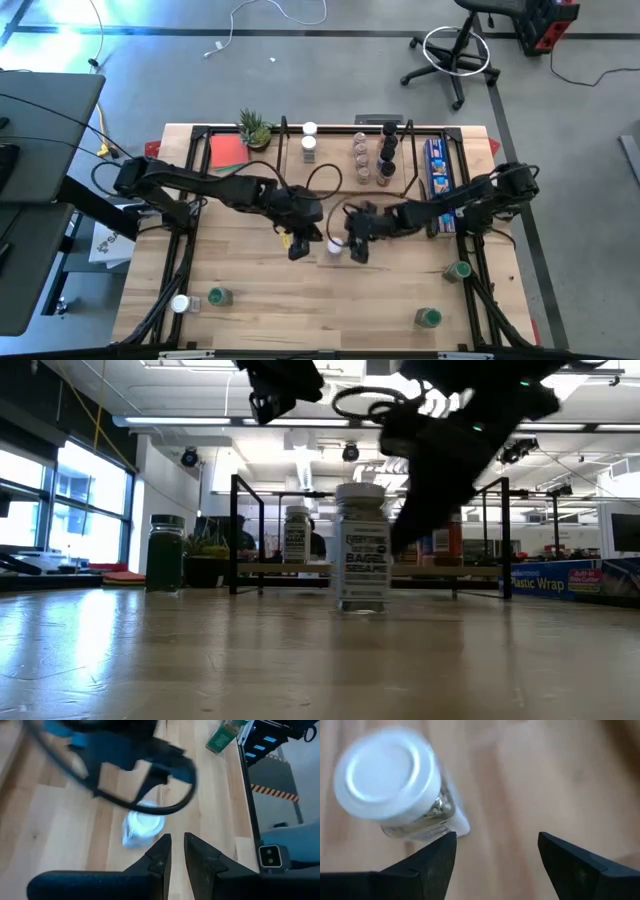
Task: Shelf spices
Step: Put the white seasoning bottle on the shelf, aligned with the other white seasoning bottle
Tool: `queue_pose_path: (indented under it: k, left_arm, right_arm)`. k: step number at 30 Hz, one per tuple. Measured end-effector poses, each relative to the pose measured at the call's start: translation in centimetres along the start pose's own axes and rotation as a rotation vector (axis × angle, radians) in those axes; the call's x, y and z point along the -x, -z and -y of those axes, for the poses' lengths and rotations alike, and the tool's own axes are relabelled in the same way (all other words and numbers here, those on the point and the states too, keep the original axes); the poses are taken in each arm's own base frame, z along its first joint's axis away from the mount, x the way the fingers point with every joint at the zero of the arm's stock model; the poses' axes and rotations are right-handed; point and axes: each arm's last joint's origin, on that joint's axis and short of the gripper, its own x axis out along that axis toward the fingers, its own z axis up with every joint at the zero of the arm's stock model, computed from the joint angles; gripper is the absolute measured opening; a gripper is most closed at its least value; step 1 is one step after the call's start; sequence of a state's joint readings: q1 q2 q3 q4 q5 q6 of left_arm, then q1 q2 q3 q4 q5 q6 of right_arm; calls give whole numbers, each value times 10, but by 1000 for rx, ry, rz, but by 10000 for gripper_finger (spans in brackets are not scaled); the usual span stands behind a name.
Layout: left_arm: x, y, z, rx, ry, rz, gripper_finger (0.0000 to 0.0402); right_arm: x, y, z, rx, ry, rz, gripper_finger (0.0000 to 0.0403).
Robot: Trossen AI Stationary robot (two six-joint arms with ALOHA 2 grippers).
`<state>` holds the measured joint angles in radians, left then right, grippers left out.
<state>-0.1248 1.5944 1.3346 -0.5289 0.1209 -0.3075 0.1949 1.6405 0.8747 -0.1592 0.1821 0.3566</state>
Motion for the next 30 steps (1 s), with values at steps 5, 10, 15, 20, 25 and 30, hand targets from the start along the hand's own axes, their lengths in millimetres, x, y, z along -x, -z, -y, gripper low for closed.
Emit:
queue_pose_path:
  k: [5,10,15,20,25,30]
  left_arm:
    - [5,0,1,-87,-2,7,49]
    - [-3,6,-2,-92,-20,-62,75]
    - [-17,8,-5,29,-33,-85,134]
    - [-31,12,-8,138,-52,-118,199]
    - [-34,10,-11,303,-61,-94,254]
    - [-34,7,-12,359,-104,-49,281]
  right_arm:
    - [11,-29,15,-59,64,-57,275]
    - [40,-40,13,-218,171,-272,275]
    - [85,-48,-7,-270,285,-342,275]
    - [136,-47,-21,-282,420,-286,275]
    - [170,-42,-19,-254,504,-148,275]
    - [183,-43,-8,-152,563,-73,275]
